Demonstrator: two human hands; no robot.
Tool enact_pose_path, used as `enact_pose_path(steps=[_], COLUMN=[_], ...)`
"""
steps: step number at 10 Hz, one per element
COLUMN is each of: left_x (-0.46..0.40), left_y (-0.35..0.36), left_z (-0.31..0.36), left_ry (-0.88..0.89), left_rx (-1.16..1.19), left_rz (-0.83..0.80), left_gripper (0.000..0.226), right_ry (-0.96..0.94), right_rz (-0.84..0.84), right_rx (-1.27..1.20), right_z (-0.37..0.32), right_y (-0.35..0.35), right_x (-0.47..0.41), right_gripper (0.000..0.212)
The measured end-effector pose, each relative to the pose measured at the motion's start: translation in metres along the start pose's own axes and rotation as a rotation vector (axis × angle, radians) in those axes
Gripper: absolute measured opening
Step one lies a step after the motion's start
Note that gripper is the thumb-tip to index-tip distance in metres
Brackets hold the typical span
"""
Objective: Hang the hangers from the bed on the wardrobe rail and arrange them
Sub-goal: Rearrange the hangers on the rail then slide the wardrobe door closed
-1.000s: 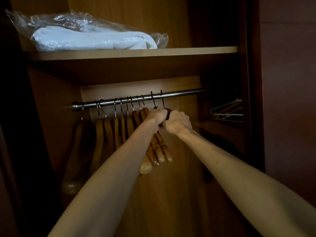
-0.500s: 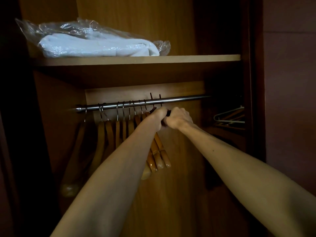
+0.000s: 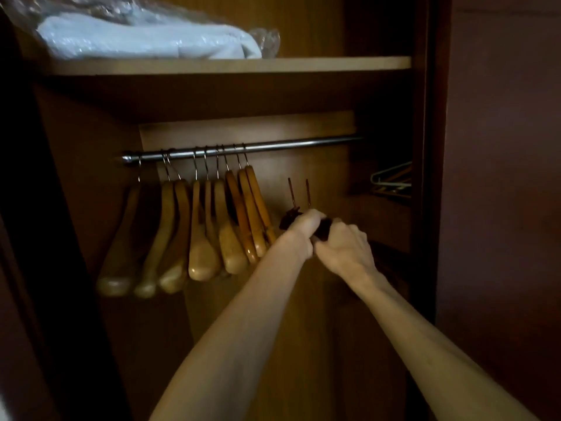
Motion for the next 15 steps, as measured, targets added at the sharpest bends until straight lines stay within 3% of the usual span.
enact_pose_path(steps=[2,3,4,5,6,7,8,9,10,11,12,13,15], left_x=[0.014,0.022,0.039,0.065,0.091,0.101,0.102,0.102,0.096,0.086,0.108,0.121,0.131], left_y=[-0.002,-0.022,-0.047,-0.07,-0.093,-0.116,-0.138,-0.16,-0.179,-0.188,-0.175,-0.112,-0.045], left_z=[-0.088,-0.121,-0.137,-0.145,-0.152,-0.16,-0.171,-0.174,-0.165,-0.143,-0.14,-0.185,-0.175], left_ry=[-0.057,-0.098,-0.098,-0.169,-0.289,-0.26,-0.237,-0.227,-0.092,0.295,0.423,0.047,-0.002], left_rx=[0.033,0.05,-0.037,-0.16,-0.226,-0.347,-0.409,-0.499,-0.714,-0.923,-0.914,-0.608,-0.287], left_rz=[0.02,-0.02,-0.099,-0.251,-0.379,-0.522,-0.653,-0.675,-0.597,-0.201,0.21,-0.143,-0.252], left_gripper=[0.057,0.065,0.055,0.043,0.037,0.05,0.074,0.085,0.077,0.038,0.02,0.041,0.035], right_ry=[-0.083,-0.177,-0.177,-0.171,-0.259,-0.306,-0.232,-0.344,-0.331,-0.285,-0.182,-0.087,0.073], right_rz=[0.006,-0.144,-0.433,-0.44,-0.434,-0.499,-0.507,-0.526,-0.54,-0.491,-0.344,-0.181,-0.237], right_rx=[0.025,-0.02,-0.112,-0.058,0.04,0.171,0.246,0.335,0.387,0.462,0.483,0.453,0.526], right_z=[0.056,0.069,0.093,0.112,0.107,0.1,0.094,0.078,0.08,0.088,0.097,0.094,0.102], right_y=[0.021,0.042,0.056,0.055,0.069,0.087,0.092,0.1,0.109,0.108,0.102,0.091,0.062], right_x=[0.075,0.102,0.108,0.084,0.055,0.043,0.054,0.075,0.082,0.087,0.094,0.107,0.131], right_gripper=[0.064,0.079,0.088,0.114,0.121,0.109,0.091,0.084,0.066,0.049,0.04,0.041,0.062])
Point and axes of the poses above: each hand's wrist, its own x-axis away from the middle knuckle, its own y-axis out of the palm, z = x × y, the point moved 7 cm from there along -x, towards the middle knuckle, and after that the axes turned 7 degrees about y, right-handed, at the moved point
